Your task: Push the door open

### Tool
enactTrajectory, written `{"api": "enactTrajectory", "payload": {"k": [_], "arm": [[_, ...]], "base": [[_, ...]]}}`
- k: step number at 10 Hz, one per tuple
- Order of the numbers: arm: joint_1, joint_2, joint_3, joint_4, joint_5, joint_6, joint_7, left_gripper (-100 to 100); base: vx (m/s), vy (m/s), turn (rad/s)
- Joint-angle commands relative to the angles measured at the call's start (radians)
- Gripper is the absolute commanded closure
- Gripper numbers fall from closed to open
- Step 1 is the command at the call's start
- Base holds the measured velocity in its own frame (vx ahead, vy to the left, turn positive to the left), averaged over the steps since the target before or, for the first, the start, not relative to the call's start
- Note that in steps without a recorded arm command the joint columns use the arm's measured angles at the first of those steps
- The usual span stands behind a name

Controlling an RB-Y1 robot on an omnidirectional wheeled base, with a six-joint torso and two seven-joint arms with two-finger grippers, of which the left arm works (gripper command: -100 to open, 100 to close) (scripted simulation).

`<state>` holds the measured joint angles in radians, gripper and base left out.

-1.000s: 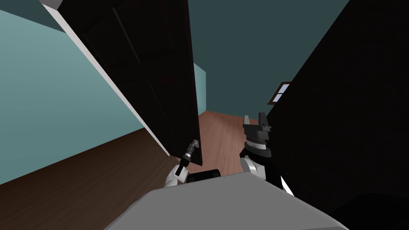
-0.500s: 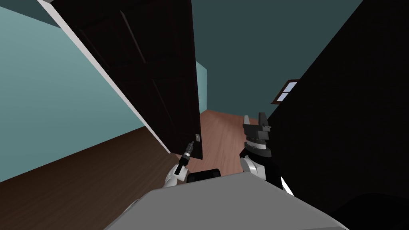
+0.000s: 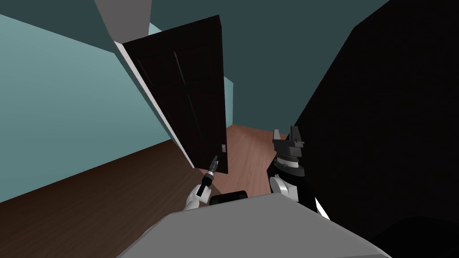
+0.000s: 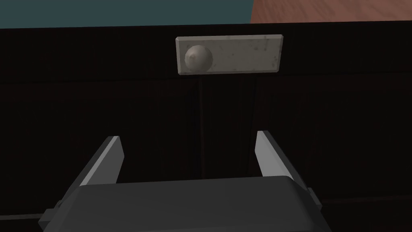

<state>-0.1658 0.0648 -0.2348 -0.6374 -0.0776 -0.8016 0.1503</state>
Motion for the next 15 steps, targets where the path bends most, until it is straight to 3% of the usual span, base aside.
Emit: {"api": "enactTrajectory", "payload": {"k": [1,11,12,15], "arm": [[0.000,0.002,0.003,0.002,0.001,-0.004,-0.004,-100],[0.004,-0.009,0.021,0.013,0.009,-0.023,-0.024,-100],[0.004,-0.009,0.021,0.013,0.009,-0.023,-0.024,100],[0.004,-0.009,0.021,0.013,0.009,-0.023,-0.024,100]], "base": [[0.094,-0.047,-0.038],[0.188,-0.068,-0.020],[-0.020,0.005,-0.015],[-0.020,0.010,-0.007]]}}
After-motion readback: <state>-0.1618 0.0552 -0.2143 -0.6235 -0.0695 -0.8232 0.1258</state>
